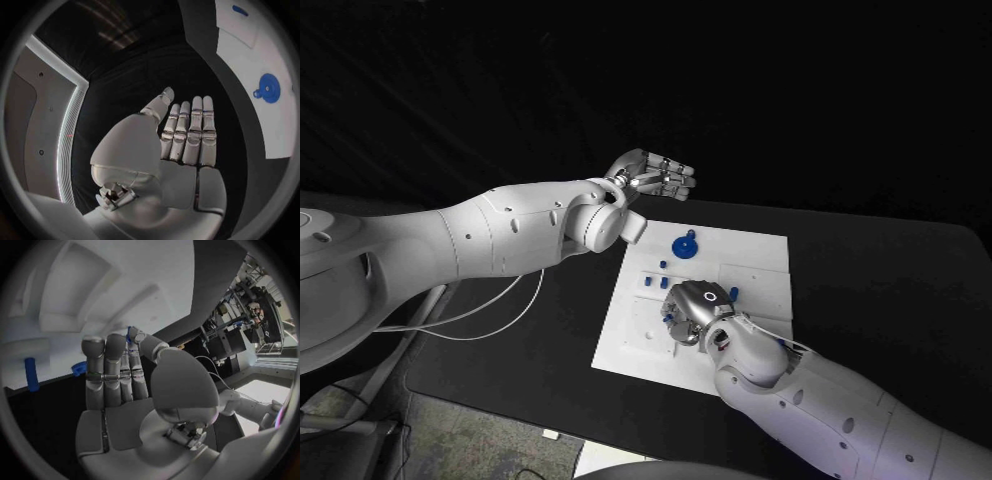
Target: Assemble the parts on the task board
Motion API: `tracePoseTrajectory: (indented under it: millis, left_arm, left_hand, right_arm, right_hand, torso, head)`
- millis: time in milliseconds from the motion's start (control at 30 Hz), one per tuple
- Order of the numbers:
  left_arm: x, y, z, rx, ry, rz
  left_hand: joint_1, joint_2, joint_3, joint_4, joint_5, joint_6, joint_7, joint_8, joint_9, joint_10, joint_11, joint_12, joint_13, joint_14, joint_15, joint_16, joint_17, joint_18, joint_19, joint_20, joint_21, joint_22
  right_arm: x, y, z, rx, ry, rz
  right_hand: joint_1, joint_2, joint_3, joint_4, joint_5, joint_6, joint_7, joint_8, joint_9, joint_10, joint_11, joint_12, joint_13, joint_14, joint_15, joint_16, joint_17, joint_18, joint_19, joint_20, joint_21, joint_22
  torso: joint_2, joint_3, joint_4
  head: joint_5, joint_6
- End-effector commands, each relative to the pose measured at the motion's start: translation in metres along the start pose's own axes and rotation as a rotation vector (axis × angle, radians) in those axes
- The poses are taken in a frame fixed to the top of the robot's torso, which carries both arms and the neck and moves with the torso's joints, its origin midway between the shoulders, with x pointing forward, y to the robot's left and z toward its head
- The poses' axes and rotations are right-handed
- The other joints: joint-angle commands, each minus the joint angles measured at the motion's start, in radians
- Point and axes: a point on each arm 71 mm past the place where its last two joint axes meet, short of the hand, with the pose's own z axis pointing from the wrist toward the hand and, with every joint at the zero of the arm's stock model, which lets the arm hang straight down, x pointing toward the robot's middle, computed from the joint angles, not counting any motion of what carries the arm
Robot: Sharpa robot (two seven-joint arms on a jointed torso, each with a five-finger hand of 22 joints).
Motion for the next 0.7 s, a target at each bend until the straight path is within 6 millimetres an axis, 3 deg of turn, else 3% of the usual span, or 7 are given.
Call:
tracePoseTrajectory:
  millis: [33,700]
  left_arm:
    - [0.0019,-0.0011,0.0004,0.006,0.015,-0.005]
    - [-0.0001,-0.0006,-0.0002,0.003,0.014,-0.005]
  left_hand:
    - [0.002,0.006,-0.005,0.000,0.001,0.004,0.003,-0.001,0.000,-0.006,0.000,-0.002,-0.001,-0.009,0.000,-0.004,0.000,-0.002,-0.004,0.004,0.002,0.002]
    - [0.003,0.007,-0.005,0.000,0.001,0.004,0.003,-0.001,0.000,-0.007,0.001,-0.002,-0.001,-0.011,0.000,-0.004,-0.001,-0.002,-0.005,0.005,0.002,0.003]
  right_arm:
    - [0.0020,-0.0047,-0.0010,0.043,0.009,-0.030]
    - [-0.0029,-0.0038,-0.0061,0.043,-0.008,-0.026]
  right_hand:
    - [0.001,0.007,0.000,-0.007,0.006,0.007,-0.002,0.005,0.001,0.016,-0.006,0.005,0.002,0.001,-0.005,0.000,-0.001,0.019,0.014,-0.007,0.007,0.071]
    - [0.001,0.005,0.002,-0.007,0.005,0.010,-0.002,0.005,0.000,0.018,-0.006,0.005,0.001,0.002,-0.005,0.001,0.000,0.018,0.015,-0.008,0.014,0.072]
  torso:
    - [0.000,-0.0001,0.0006]
    - [-0.001,0.0004,-0.0029]
  head:
    - [0.000,0.000]
    - [0.006,-0.002]
